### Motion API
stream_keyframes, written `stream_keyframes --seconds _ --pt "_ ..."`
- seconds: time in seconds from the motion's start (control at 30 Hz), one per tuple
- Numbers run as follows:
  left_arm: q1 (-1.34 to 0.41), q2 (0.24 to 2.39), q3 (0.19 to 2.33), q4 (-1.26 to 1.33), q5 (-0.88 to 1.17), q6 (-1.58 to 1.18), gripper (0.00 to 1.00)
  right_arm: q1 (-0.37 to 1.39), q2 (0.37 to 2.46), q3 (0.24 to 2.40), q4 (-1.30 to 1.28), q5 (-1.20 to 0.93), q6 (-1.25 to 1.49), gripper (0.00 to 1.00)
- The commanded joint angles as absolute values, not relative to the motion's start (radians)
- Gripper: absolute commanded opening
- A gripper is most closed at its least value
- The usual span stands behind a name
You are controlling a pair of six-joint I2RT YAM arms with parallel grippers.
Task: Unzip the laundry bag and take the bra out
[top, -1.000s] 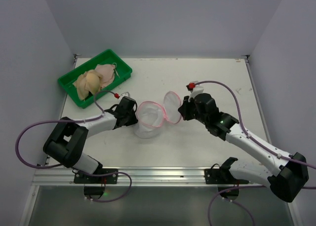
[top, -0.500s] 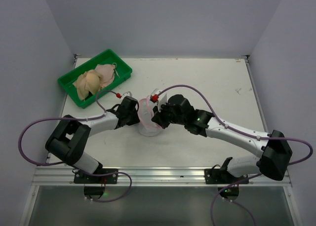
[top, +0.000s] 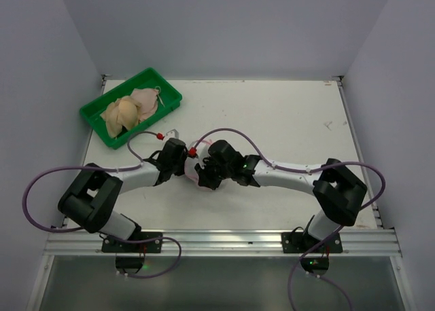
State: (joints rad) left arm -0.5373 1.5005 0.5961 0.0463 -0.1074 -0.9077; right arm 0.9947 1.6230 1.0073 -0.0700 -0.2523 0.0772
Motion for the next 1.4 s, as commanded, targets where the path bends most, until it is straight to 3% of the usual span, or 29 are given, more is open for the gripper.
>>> stream_keyframes --seconds 0.0,0.3,0.73,0.9,1.13,1.37 --pt "-0.545 1.497 0.502 -0.023 -0.094 -0.934 0.12 0.999 1.641 0.988 -0.006 -0.296 0.069 0.01" --pt "-0.514 1.387 0.428 -0.112 -0.115 -0.93 0.22 0.989 1.687 0.973 0.008 -0.261 0.069 0.0" --pt "-0.319 1.141 0.506 -0.391 -0.152 -0.772 0.65 0.945 1.761 1.071 -0.117 -0.321 0.02 0.0" --pt "-0.316 1.101 0.505 -0.408 -0.172 -0.775 0.63 0.945 1.781 1.112 -0.144 -0.35 0.017 0.0" --pt "-0.316 1.199 0.446 -0.213 -0.097 -0.768 0.39 0.945 1.71 1.137 -0.137 -0.414 0.063 0.0" --pt "-0.366 1.255 0.41 -0.022 0.02 -0.822 0.28 0.945 1.736 1.173 -0.137 -0.423 0.095 0.0"
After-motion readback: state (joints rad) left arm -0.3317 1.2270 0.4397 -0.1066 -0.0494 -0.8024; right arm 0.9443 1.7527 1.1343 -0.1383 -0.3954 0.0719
